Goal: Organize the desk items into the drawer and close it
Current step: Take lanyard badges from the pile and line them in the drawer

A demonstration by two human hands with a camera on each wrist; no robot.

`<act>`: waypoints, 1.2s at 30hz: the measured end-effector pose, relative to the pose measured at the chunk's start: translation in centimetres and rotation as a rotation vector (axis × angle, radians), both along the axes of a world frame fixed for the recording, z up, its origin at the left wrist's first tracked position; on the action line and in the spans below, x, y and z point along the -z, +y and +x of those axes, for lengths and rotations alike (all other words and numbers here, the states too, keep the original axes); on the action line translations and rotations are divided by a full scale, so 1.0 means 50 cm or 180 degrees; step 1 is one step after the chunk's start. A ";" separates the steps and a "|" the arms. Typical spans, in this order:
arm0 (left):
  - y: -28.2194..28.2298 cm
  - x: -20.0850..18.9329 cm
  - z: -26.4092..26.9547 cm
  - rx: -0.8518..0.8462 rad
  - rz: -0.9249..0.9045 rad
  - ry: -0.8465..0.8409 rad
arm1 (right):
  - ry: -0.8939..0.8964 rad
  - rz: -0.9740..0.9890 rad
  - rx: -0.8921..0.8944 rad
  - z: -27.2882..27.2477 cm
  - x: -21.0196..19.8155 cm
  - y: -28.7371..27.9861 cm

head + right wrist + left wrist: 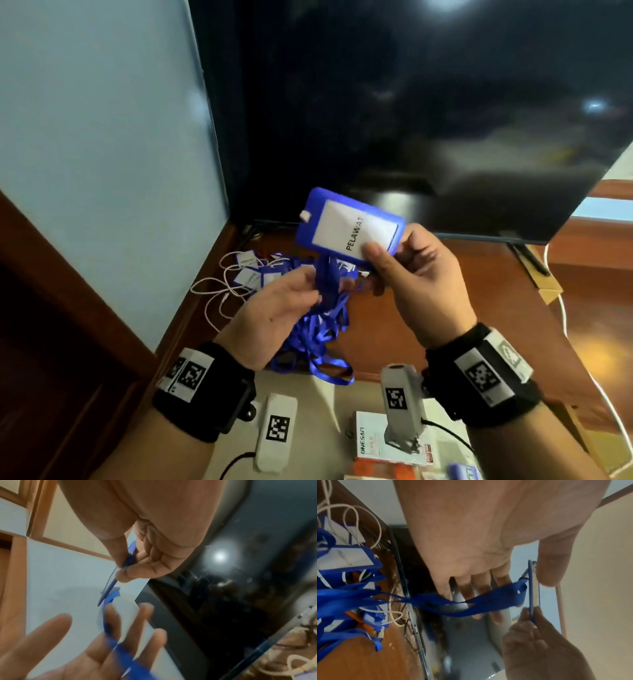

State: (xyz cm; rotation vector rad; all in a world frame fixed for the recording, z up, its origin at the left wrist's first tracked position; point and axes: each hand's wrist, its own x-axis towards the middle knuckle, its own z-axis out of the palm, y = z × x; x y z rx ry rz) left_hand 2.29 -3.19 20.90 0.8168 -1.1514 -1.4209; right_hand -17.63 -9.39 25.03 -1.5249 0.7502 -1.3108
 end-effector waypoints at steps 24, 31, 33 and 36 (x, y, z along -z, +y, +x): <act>-0.141 -0.036 0.074 -0.0733 0.0022 -0.3309 | 0.0042 0.0439 -0.0766 -0.026 0.071 0.033; 0.015 0.061 -0.002 -0.0336 -0.0087 -0.2993 | -0.0052 0.0096 0.1017 -0.082 0.082 -0.044; 0.048 0.038 -0.016 -0.0246 -0.0225 -0.2892 | 0.0579 -0.0057 0.1217 -0.092 0.123 -0.062; 0.053 -0.027 -0.018 -0.0305 -0.0636 -0.2949 | 0.1938 -0.0112 0.0780 -0.093 0.183 -0.054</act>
